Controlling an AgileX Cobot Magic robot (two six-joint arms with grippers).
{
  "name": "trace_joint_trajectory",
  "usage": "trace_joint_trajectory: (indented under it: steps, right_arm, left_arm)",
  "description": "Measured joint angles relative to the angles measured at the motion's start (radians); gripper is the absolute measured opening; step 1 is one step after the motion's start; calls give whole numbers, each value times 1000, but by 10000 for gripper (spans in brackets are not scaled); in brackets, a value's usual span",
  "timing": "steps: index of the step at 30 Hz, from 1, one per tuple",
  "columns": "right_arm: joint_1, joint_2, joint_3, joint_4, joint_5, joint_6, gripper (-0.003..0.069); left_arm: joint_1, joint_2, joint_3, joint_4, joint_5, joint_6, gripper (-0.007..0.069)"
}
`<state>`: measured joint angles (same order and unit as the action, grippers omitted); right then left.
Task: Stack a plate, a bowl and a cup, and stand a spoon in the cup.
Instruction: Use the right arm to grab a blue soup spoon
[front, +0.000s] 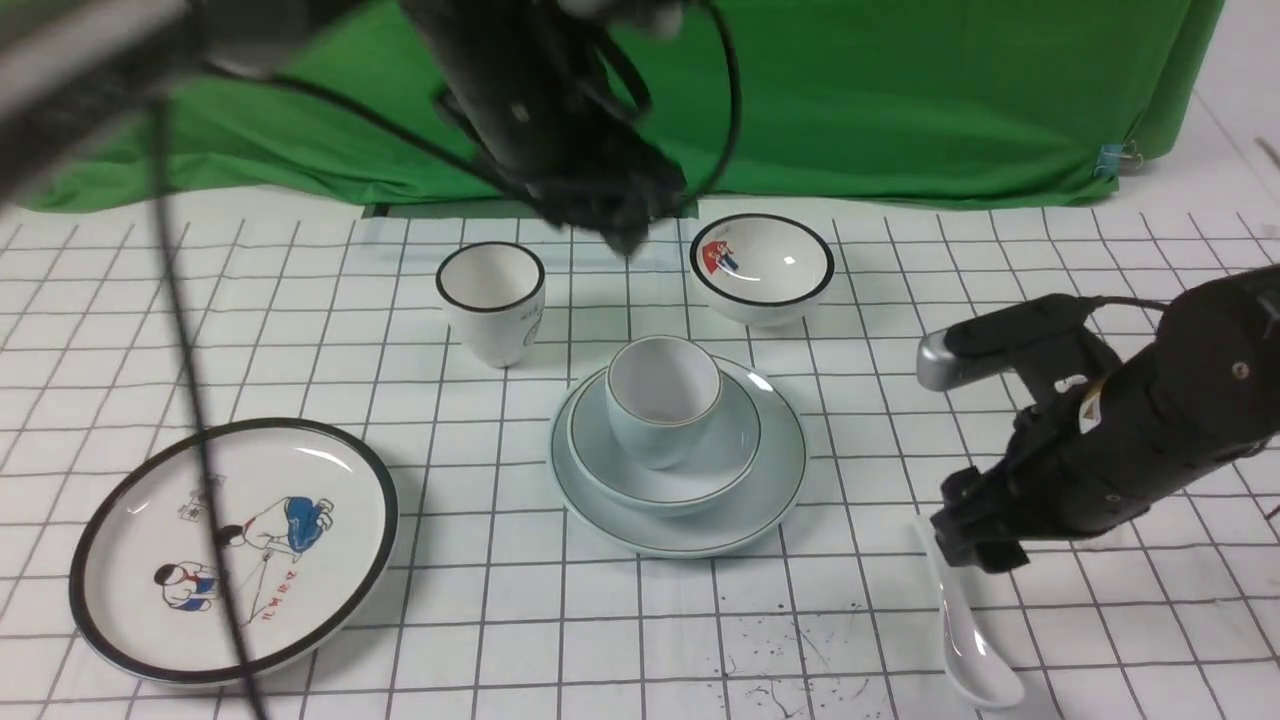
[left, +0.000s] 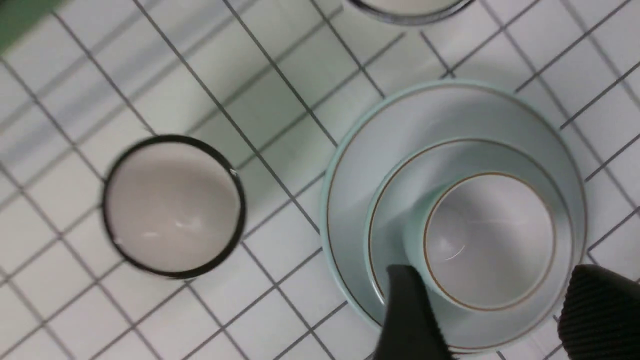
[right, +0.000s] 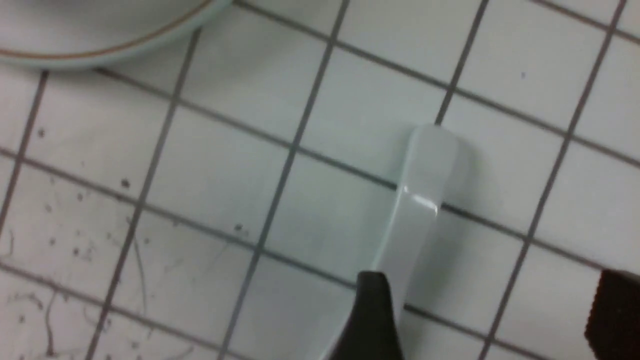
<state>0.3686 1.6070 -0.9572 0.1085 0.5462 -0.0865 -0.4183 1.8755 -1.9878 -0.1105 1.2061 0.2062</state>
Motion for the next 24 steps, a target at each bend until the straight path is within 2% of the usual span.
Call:
trace_joint_trajectory:
  steps: [2, 3, 4, 6, 7, 9, 11, 16, 17, 24]
  right_arm:
    - [4, 22, 0, 1, -39, 7, 564]
    - [16, 54, 0, 1, -75, 11, 556]
    - [19, 62, 0, 1, -82, 11, 552]
    - [40, 107, 0, 2, -106, 11, 519]
    - [43, 114, 0, 2, -109, 11, 515]
    - [57, 145, 0, 2, -116, 11, 465]
    - [61, 164, 0, 2, -120, 11, 400]
    - [63, 162, 0, 2, -121, 10, 182]
    - [64, 157, 0, 2, -120, 10, 164]
    - [89, 12, -62, 4, -152, -35, 169]
  left_arm:
    - [0, -51, 6, 16, 0, -7, 298]
    - [0, -139, 36, 36, 0, -18, 222]
    - [0, -148, 42, 39, 0, -18, 213]
    - [0, -264, 124, 53, 1, -22, 116]
    - [0, -273, 150, 55, 2, -22, 100]
    - [0, -371, 251, 60, 0, -25, 24]
    - [0, -459, 365, 61, -23, -32, -19]
    - [0, -644, 631, 65, -124, -67, -39]
    - [0, -679, 678, 70, -144, -77, -38]
    - [0, -881, 905, 120, -243, -152, -37]
